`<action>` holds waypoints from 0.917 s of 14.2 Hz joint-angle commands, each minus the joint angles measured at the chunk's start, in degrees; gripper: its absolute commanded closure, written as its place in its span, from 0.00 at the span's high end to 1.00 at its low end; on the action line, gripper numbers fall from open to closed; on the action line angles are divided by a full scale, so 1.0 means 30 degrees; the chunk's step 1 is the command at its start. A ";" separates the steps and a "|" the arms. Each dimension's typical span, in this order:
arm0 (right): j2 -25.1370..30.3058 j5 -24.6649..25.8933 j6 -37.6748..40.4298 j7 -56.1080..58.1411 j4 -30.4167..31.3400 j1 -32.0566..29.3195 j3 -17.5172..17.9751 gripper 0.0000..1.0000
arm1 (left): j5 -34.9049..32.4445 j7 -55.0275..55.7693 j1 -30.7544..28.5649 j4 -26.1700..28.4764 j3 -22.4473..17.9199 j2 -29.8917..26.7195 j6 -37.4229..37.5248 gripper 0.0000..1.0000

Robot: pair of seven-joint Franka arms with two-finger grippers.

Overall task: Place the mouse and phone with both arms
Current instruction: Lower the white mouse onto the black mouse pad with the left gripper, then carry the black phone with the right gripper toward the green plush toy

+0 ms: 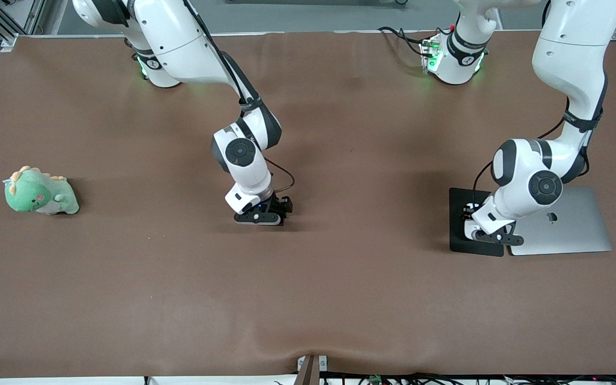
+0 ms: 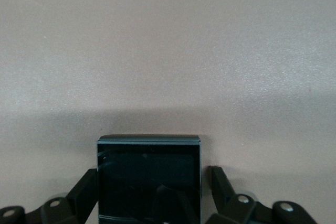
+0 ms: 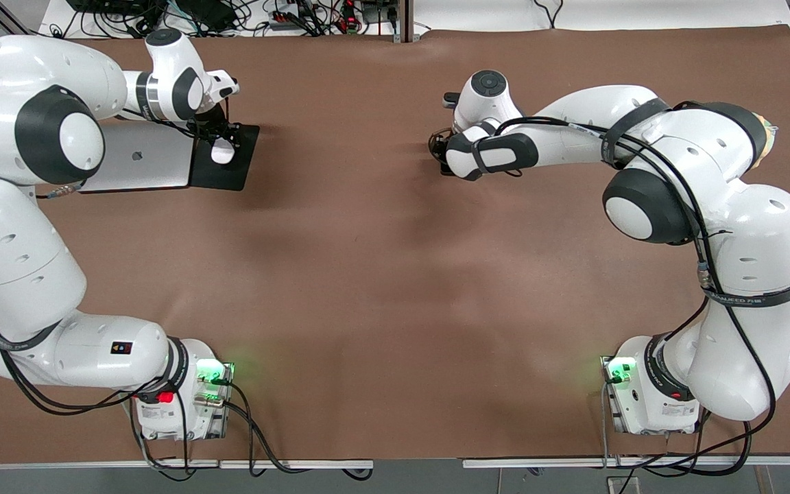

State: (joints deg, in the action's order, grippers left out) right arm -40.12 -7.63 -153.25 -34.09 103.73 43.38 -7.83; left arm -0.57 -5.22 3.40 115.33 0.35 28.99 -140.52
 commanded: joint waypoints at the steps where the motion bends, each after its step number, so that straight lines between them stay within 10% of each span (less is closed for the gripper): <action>1: 0.0073 0.0199 0.0513 -0.0443 -0.0357 0.0190 -0.0406 0.00 | -0.0249 -0.0339 -0.0636 -0.0268 0.0207 0.0268 -0.0151 0.29; 5: 0.2059 0.0198 0.6302 -0.0881 -0.2170 -0.1682 -0.0406 0.00 | -0.0103 -0.0339 -0.0695 -0.0327 0.0207 0.0503 -0.0151 0.41; 10: 0.5576 0.0315 1.1491 0.2941 -0.2321 -0.5046 -0.1226 0.00 | -0.0044 -0.0339 -0.0637 -0.0590 0.0236 0.0474 -0.0151 0.95; 13: 0.7072 0.0636 1.3750 0.7217 -0.2175 -0.8063 -0.1227 0.00 | 0.0043 -0.0165 -0.0491 -0.1233 0.0266 0.0300 -0.0035 1.00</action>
State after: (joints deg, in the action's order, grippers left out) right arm -22.56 -6.91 -115.12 -19.15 95.10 24.42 -12.77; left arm -0.57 -5.43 2.04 113.31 0.68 30.16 -140.70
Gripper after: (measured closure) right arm 0.207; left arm 0.009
